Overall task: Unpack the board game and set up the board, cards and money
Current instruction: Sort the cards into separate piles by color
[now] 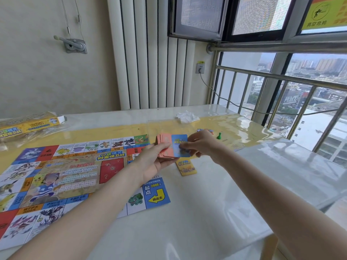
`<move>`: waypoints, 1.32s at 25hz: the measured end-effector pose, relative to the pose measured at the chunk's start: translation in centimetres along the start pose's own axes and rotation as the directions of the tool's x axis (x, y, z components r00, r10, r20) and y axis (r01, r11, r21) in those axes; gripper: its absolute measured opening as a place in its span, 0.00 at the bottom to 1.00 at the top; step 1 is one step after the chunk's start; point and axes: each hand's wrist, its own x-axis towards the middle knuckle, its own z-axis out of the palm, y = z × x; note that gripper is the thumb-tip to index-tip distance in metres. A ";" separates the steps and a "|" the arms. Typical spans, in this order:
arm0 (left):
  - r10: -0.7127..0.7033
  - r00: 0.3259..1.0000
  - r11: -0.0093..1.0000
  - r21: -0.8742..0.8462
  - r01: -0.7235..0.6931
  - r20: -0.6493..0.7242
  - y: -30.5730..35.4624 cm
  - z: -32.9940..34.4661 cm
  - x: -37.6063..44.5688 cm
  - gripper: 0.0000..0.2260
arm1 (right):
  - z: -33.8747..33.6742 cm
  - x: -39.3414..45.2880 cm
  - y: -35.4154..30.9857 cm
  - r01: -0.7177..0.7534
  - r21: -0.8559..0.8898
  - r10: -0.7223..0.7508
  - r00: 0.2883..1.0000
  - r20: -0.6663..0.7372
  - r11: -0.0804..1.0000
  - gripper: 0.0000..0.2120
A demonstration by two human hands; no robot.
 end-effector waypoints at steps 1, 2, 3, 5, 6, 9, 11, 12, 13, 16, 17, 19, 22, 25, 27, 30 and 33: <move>0.006 1.000 1.000 -0.008 -0.006 0.004 0.2 -0.2 0.0 0.03 | -0.8 0.1 0.1 -0.017 -0.017 0.017 0.999 -0.033 1.000 0.08; 0.016 1.000 1.000 0.000 -0.016 -0.001 0.4 -0.3 0.0 0.03 | -1.7 0.0 0.1 -0.049 -0.049 0.047 0.998 -0.043 0.998 0.07; 0.027 1.000 1.000 0.017 -0.027 -0.016 0.5 -0.4 0.0 0.03 | -2.7 -0.1 0.3 -0.098 -0.093 0.096 0.995 -0.030 0.991 0.06; 0.032 0.998 0.999 0.042 -0.030 -0.061 0.5 -0.4 0.1 0.03 | -4.1 -0.4 1.3 -0.190 -0.229 0.196 0.981 0.005 0.955 0.06; 0.024 0.997 0.999 0.049 -0.021 -0.074 0.2 -0.2 0.1 0.04 | -4.3 -0.5 2.1 -0.223 -0.292 0.235 0.972 0.006 0.930 0.09; 0.009 0.997 0.998 0.065 -0.004 -0.081 -0.5 0.6 0.1 0.03 | -3.8 -0.5 4.1 -0.304 -0.288 0.308 0.951 -0.032 0.908 0.14; 0.012 0.995 0.998 0.061 -0.006 -0.101 -0.9 1.1 0.3 0.03 | -3.2 -0.3 4.9 -0.305 -0.258 0.304 0.952 -0.045 0.917 0.15; 0.012 0.995 0.998 0.056 -0.007 -0.102 -1.1 1.2 0.3 0.04 | -3.1 -0.1 5.1 -0.292 -0.271 0.291 0.956 -0.046 0.917 0.15; 0.009 0.995 0.999 0.049 -0.004 -0.095 -1.3 1.3 0.4 0.05 | -2.9 0.0 5.3 -0.270 -0.303 0.270 0.962 -0.043 0.914 0.15; -0.011 0.998 0.999 0.045 0.014 -0.068 -2.1 1.4 0.5 0.06 | -2.7 -0.1 5.5 -0.198 -0.449 0.196 0.979 -0.052 0.871 0.16; -0.014 0.998 0.999 0.051 0.017 -0.069 -2.3 1.5 0.5 0.05 | -2.6 -0.1 5.6 -0.181 -0.501 0.170 0.983 -0.068 0.846 0.18; -0.001 0.998 0.998 0.060 0.006 -0.069 -2.4 1.6 0.5 0.05 | -2.7 -0.3 5.6 -0.153 -0.566 0.108 0.988 -0.113 0.810 0.20; 0.024 0.997 1.000 0.021 -0.023 -0.068 -2.4 1.8 0.6 0.06 | -2.7 -0.5 4.1 -0.065 -0.307 0.034 0.994 -0.106 0.949 0.16; 0.034 0.998 0.999 -0.008 -0.034 -0.046 -2.4 2.5 0.4 0.05 | -1.8 -1.0 2.3 0.013 0.035 -0.014 0.999 0.032 0.999 0.15; 0.021 1.000 0.998 -0.052 -0.020 0.019 -2.0 2.7 -0.1 0.04 | -1.3 -0.9 1.9 0.050 0.012 -0.050 0.999 0.015 0.999 0.10; 0.007 0.996 0.992 -0.122 0.004 0.084 -1.2 2.1 -0.6 0.05 | -1.5 -0.5 2.0 0.012 0.125 -0.001 0.996 -0.091 0.992 0.09; 0.069 0.997 0.996 -0.063 -0.066 0.033 -1.0 1.9 -0.6 0.04 | -1.8 -0.6 2.2 -0.053 0.258 0.072 0.995 -0.065 0.965 0.13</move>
